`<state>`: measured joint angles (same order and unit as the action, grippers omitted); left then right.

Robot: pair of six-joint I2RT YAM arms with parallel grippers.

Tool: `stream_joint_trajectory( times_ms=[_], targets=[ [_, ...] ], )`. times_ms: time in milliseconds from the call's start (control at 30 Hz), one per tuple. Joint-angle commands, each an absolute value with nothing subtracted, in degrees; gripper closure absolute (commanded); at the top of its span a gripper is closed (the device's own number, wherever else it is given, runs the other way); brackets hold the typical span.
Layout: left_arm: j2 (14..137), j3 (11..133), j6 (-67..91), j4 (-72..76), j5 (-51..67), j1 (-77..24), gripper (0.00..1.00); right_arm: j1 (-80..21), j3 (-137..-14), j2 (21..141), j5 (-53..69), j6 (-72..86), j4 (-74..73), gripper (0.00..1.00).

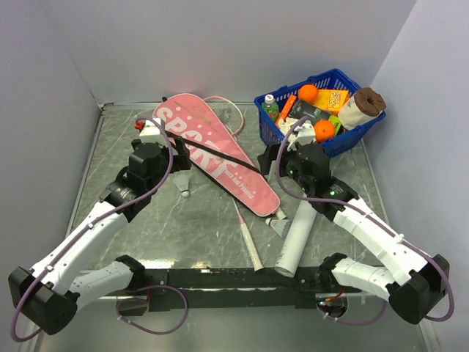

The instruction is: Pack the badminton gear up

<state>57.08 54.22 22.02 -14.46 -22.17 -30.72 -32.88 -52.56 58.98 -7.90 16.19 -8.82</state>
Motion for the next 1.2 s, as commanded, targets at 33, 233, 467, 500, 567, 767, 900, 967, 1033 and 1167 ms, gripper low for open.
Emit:
stream_joint_trajectory(
  times_ms=[33, 233, 467, 500, 567, 767, 900, 967, 1033, 1167],
  targets=[
    [57.66, 53.61, 22.15, -11.87, -22.07, -30.85, 0.04, -33.84, -54.85, 57.40, -27.92, 26.62, -15.46, 0.00],
    [59.32, 55.36, 24.69, -13.70, -17.94, -30.85, 0.04, -33.57, -52.63, 58.09, -24.70, 22.06, -12.90, 0.00],
    [57.66, 55.90, 25.05, -14.85, -13.99, -30.94, 0.04, -33.31, -63.10, 68.80, -36.90, 29.17, -33.20, 0.00],
    [57.40, 55.90, 24.79, -14.94, -13.45, -30.94, 0.04, -33.14, -63.98, 69.25, -39.00, 32.31, -35.40, 0.00],
    [57.22, 56.16, 24.96, -15.64, -13.88, -31.11, 0.04, -32.26, -65.30, 69.61, -39.46, 35.23, -40.40, 0.00],
    [57.48, 57.13, 25.84, -16.79, -13.98, -31.46, 0.03, -22.33, -63.37, 68.03, -31.65, 46.48, -49.81, 0.00],
    [58.62, 58.00, 26.37, -17.93, -13.10, -31.38, 0.03, -20.92, -59.87, 66.62, -32.96, 52.80, -53.16, 0.00],
    [58.80, 58.36, 26.37, -18.46, -12.83, -31.46, 0.03, -20.57, -57.58, 65.13, -31.91, 54.83, -52.39, 0.00],
    [58.54, 58.27, 26.46, -18.28, -12.66, -31.38, 0.03, -20.30, -54.06, 63.64, -29.98, 55.81, -50.19, 0.00],
    [57.04, 57.74, 26.37, -17.75, -12.31, -31.46, 0.04, -20.13, -49.84, 62.40, -28.04, 59.58, -49.66, 0.00]
  ],
)
